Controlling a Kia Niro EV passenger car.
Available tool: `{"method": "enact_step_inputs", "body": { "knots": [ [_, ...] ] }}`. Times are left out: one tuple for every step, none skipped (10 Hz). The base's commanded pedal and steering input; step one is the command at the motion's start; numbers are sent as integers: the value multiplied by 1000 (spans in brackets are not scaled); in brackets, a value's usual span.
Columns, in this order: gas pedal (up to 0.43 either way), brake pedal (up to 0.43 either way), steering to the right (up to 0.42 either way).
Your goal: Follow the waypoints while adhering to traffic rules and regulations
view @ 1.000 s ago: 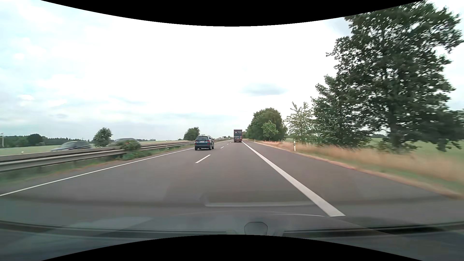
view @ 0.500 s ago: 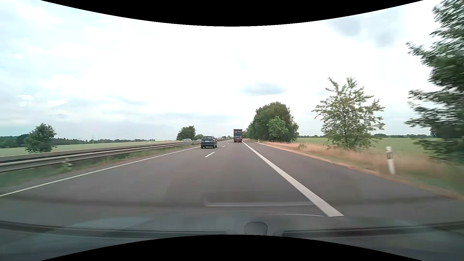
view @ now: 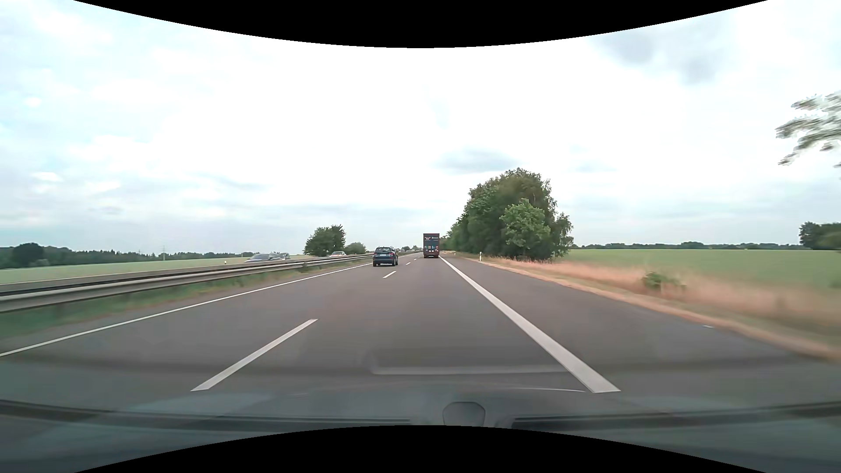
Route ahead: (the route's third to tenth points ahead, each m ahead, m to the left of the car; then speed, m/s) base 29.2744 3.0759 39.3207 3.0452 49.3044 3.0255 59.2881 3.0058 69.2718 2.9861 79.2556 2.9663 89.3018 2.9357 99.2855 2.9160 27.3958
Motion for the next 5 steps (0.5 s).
{"method": "enact_step_inputs", "body": {
  "knots": [
    [0, 0, -3],
    [0, 0, -3],
    [0, 0, -3],
    [8, 0, -3],
    [8, 0, -3]
  ]
}}
